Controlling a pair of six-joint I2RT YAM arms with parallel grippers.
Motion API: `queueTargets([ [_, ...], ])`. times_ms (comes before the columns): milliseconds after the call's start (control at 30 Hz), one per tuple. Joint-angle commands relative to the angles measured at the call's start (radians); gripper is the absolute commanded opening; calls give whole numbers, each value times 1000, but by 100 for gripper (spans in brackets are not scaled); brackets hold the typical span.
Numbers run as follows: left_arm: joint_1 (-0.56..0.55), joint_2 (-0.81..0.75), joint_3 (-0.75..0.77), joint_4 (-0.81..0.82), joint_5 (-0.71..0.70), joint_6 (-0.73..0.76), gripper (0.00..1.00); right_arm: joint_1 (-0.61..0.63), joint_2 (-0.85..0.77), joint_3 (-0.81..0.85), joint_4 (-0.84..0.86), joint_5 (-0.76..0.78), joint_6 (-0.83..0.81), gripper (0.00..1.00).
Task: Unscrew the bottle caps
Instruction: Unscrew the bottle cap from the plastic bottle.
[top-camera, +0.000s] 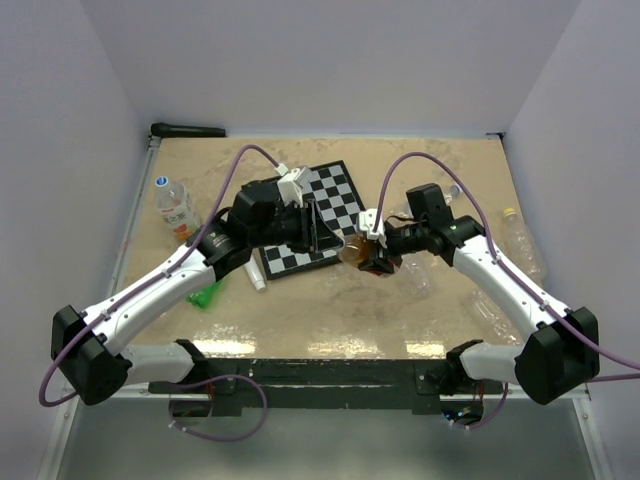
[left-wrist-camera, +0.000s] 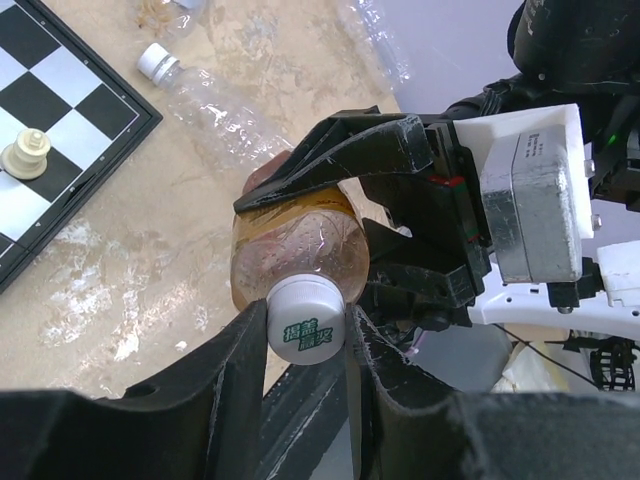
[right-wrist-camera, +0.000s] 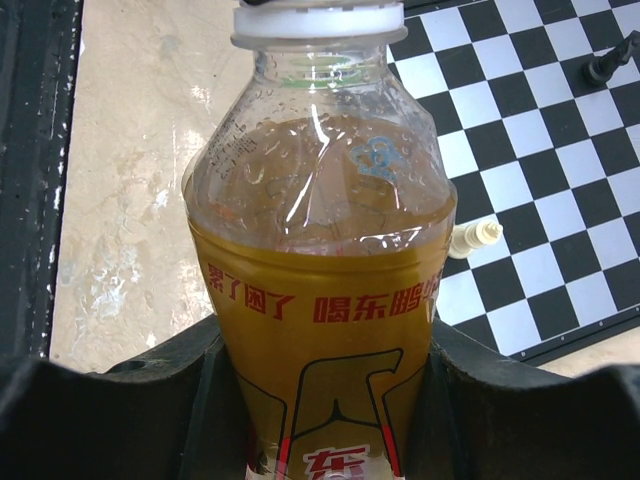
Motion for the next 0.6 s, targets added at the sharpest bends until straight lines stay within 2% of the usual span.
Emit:
queueTargets([
  [0,39,-40,27,12,-133,10,16,-16,-13,-8,-54,-1,-11,5],
  [200,39,-159,-51,106,-135,120,84,-19,-8,-8,-54,-7,-13,4],
  [267,42,-219,-89,146,-117,174,98,-21,-10,-9,-56,-8,-15,4],
  [400,42,-340,-169,194,-97,319,100,-24,-10,-12,-62,-18,-27,5],
  [500,40,-411,-194,165,-49,500,100,-24,-7,-11,-68,-27,-38,5],
  [567,42,-438,-211,129,49,650,100,-25,0,-6,-80,-33,-50,5],
])
